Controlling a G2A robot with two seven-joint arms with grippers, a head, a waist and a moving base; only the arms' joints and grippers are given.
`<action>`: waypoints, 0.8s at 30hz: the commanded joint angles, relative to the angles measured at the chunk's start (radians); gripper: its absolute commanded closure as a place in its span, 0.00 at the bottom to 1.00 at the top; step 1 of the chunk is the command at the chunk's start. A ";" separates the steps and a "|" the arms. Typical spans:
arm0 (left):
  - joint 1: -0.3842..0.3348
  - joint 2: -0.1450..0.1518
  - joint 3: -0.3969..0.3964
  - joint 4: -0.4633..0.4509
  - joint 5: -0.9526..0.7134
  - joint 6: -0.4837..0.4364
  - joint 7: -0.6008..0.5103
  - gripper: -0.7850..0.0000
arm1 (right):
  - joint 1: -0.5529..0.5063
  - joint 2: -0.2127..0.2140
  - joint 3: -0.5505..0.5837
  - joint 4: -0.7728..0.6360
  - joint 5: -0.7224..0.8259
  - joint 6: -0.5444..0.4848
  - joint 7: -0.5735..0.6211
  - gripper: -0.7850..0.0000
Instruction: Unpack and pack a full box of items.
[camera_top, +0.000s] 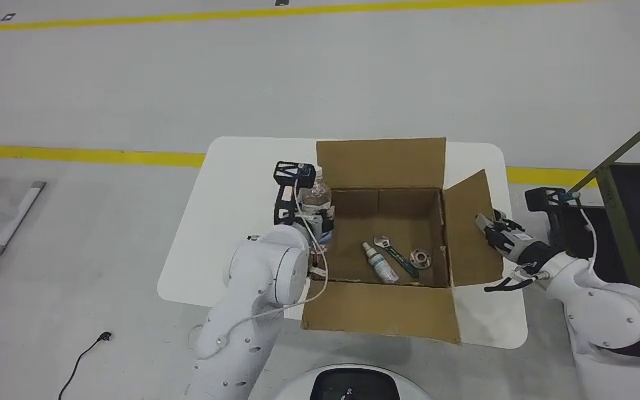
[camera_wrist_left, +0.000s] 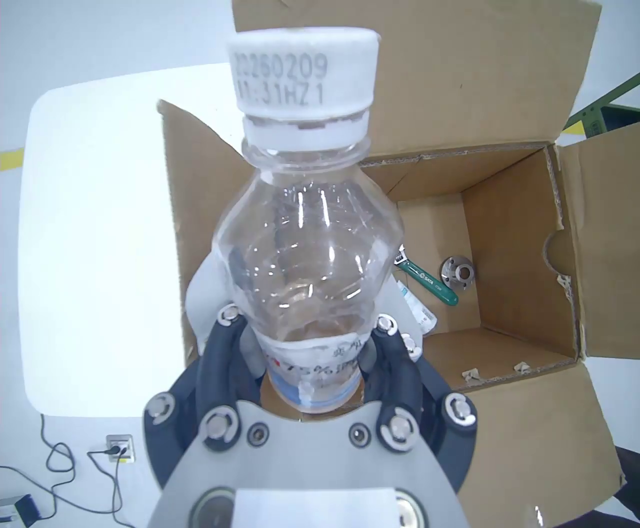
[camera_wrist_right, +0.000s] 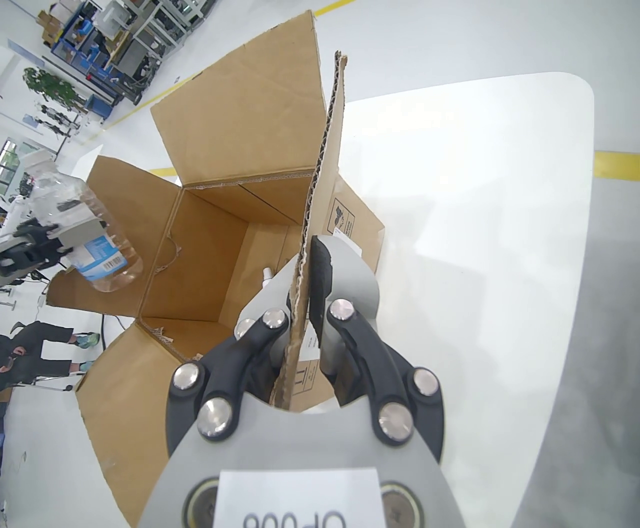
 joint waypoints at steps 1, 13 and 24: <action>0.001 0.002 -0.014 -0.018 -0.002 -0.004 0.000 1.00 | -0.003 0.002 0.007 -0.001 -0.012 -0.007 0.000 1.00; 0.019 0.010 -0.132 -0.147 -0.167 -0.021 0.038 1.00 | -0.032 0.005 0.021 -0.005 -0.009 0.014 -0.015 0.00; 0.072 0.027 -0.164 -0.251 0.010 0.002 -0.013 1.00 | -0.043 0.008 0.035 -0.024 0.008 0.023 -0.033 0.00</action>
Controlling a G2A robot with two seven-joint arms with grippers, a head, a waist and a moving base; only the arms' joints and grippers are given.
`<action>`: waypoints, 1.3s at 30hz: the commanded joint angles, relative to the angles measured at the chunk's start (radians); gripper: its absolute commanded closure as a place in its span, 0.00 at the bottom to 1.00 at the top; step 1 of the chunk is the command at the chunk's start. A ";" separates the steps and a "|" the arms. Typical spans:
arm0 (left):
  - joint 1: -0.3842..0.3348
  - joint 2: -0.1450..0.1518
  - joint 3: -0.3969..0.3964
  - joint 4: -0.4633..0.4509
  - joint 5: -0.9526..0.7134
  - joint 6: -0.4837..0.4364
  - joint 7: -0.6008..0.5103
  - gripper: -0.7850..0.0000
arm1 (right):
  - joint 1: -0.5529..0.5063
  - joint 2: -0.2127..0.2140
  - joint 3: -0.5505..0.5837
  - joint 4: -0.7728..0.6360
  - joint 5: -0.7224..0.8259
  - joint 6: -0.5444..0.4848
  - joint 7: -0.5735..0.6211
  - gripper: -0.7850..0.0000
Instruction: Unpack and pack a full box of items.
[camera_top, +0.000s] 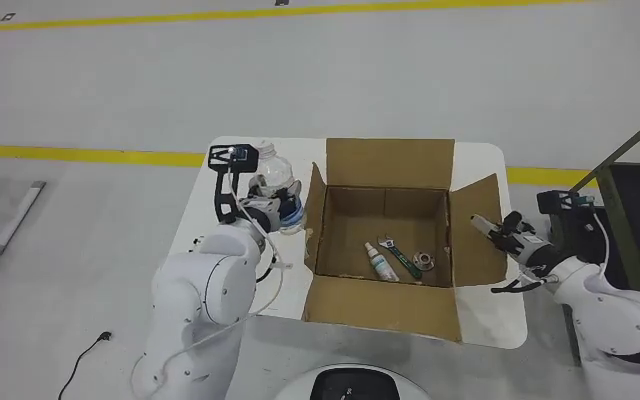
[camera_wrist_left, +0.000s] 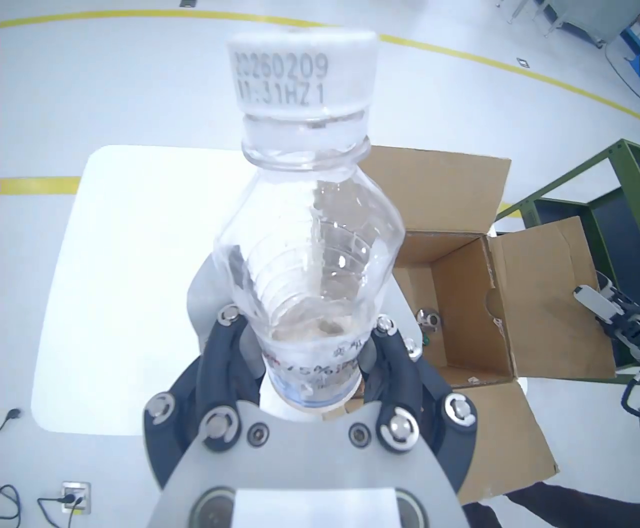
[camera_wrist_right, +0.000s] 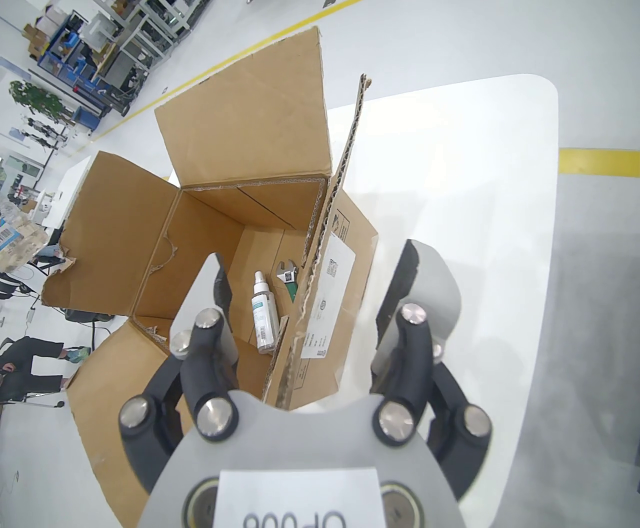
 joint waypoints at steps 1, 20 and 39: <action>-0.003 0.005 -0.016 0.016 0.107 0.017 -0.050 1.00 | -0.001 0.000 0.001 -0.005 0.003 0.000 -0.002 0.00; -0.091 0.011 -0.065 0.376 0.318 -0.022 -0.349 1.00 | -0.017 0.006 0.108 -0.150 0.090 -0.001 -0.042 0.00; -0.051 0.018 -0.053 0.399 0.330 -0.121 -0.275 1.00 | 0.014 0.005 -0.093 -0.169 -0.060 -0.053 -0.149 1.00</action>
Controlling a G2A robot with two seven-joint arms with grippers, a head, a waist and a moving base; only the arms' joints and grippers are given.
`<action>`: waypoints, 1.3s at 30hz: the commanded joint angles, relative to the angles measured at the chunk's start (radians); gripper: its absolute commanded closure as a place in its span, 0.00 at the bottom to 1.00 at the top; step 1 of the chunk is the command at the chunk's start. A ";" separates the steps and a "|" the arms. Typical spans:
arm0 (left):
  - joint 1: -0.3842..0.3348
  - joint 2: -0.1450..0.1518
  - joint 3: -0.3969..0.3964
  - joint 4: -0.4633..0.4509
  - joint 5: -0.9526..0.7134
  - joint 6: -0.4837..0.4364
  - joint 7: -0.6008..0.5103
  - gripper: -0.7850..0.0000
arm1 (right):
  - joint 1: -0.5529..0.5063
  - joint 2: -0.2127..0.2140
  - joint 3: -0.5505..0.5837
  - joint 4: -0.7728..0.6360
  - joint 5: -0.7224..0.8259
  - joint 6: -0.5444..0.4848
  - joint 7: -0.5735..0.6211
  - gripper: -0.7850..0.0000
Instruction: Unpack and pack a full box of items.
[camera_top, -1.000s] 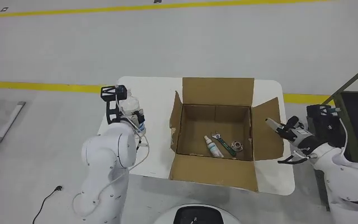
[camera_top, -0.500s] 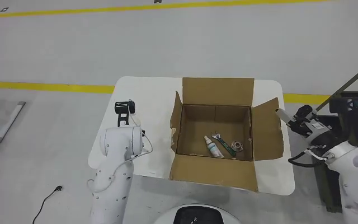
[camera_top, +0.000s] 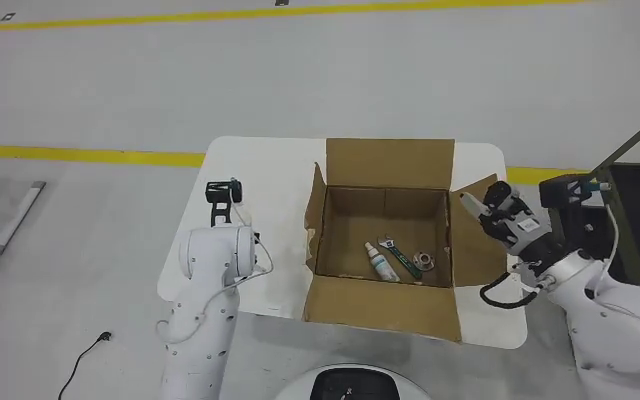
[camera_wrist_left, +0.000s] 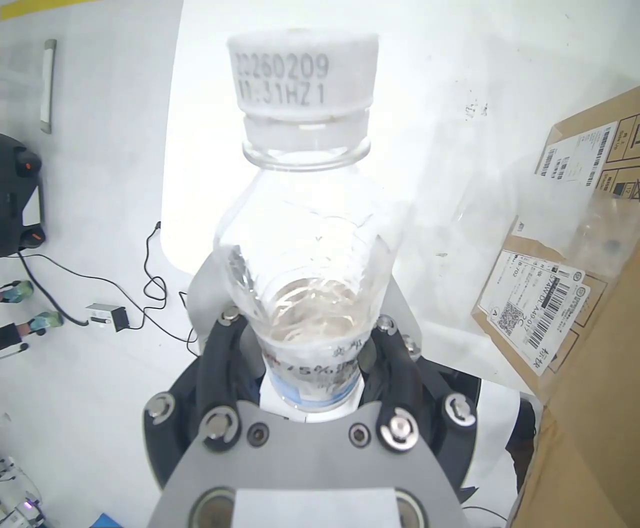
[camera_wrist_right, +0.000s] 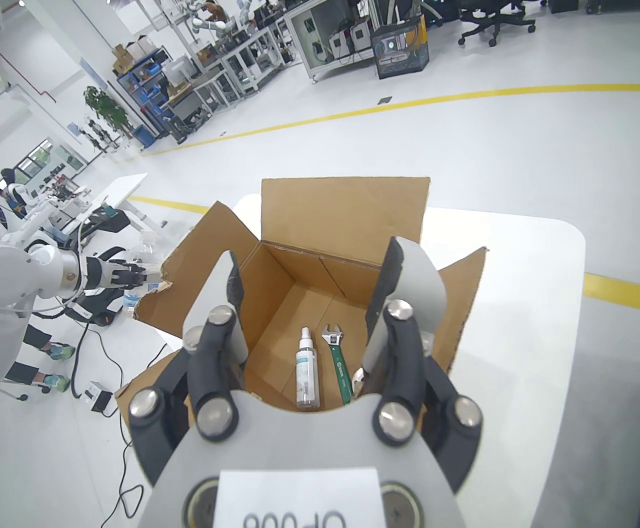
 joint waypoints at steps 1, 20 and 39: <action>0.037 0.006 0.002 0.018 0.046 -0.074 0.068 1.00 | -0.002 -0.002 -0.032 0.009 -0.015 0.006 -0.009 1.00; 0.026 0.016 -0.029 0.287 0.045 -0.090 0.141 1.00 | -0.050 -0.003 -0.054 0.042 -0.017 -0.018 0.002 1.00; -0.035 0.014 -0.029 0.448 -0.012 -0.077 0.248 1.00 | -0.028 0.003 -0.042 0.072 -0.012 -0.074 0.040 1.00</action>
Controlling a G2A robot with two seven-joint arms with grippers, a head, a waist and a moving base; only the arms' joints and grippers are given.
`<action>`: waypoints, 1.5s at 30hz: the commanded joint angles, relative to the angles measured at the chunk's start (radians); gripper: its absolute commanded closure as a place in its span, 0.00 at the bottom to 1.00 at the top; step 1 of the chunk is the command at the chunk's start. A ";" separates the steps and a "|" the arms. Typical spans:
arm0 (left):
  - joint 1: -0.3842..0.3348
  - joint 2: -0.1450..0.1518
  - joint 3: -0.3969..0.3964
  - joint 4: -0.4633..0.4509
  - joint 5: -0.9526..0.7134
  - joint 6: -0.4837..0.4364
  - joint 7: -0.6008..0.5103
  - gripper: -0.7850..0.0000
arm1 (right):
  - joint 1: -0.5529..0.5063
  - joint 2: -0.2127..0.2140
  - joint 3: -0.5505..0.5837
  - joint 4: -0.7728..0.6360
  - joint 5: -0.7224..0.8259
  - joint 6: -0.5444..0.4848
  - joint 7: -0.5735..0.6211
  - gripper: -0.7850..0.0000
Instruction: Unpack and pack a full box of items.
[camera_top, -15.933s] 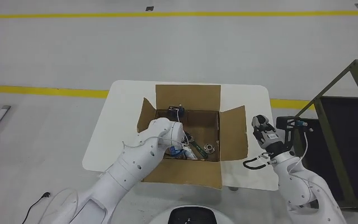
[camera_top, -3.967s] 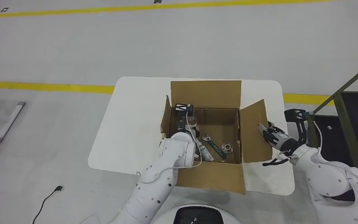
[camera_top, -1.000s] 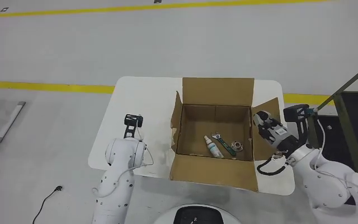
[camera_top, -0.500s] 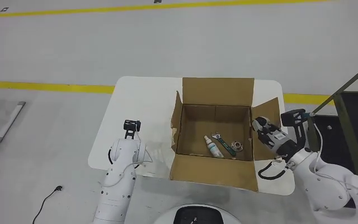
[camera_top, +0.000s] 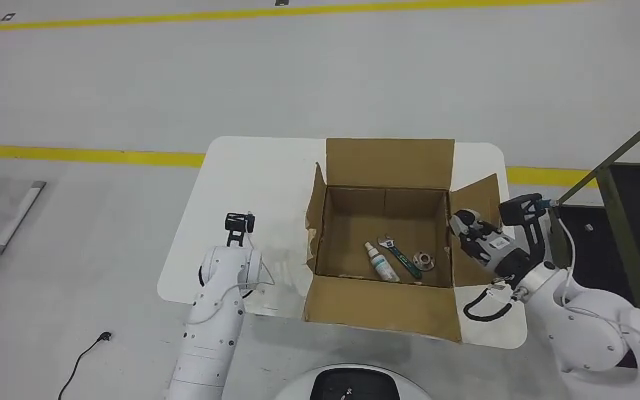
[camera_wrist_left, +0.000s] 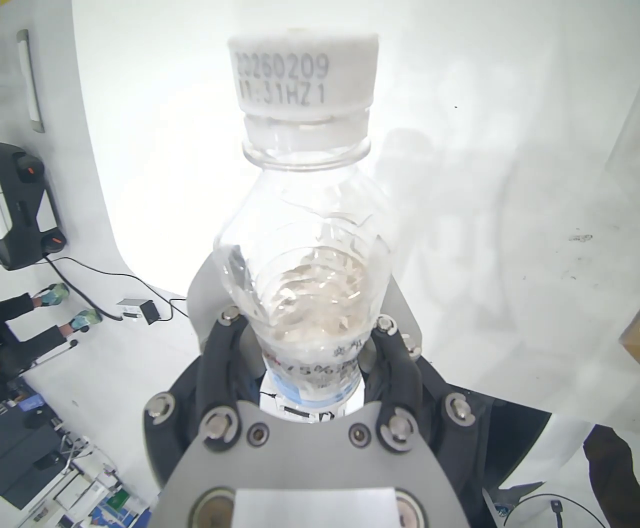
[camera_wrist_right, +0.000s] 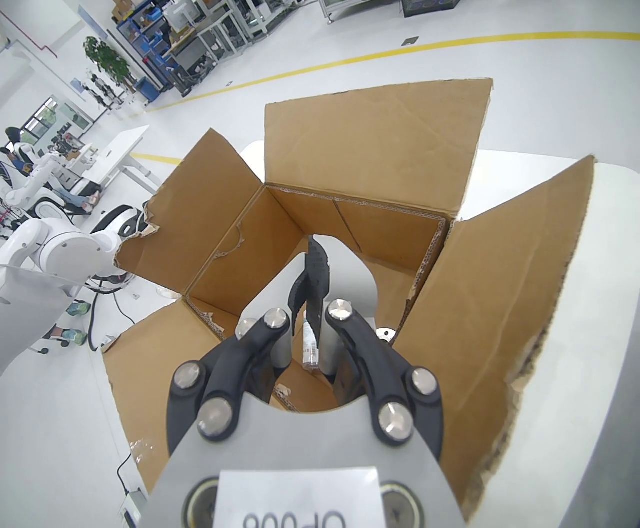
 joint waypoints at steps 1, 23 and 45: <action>-0.015 0.000 0.002 0.049 -0.003 -0.004 0.008 1.00 | 0.005 0.001 0.005 0.004 0.000 -0.003 0.003 1.00; -0.104 0.005 -0.019 0.152 -0.099 -0.028 0.025 0.00 | 0.073 0.003 -0.020 0.020 0.024 0.038 0.009 1.00; -0.056 0.037 -0.168 -0.227 -0.282 -0.021 -0.031 0.00 | 0.415 -0.027 -0.451 0.283 -0.217 0.203 0.121 1.00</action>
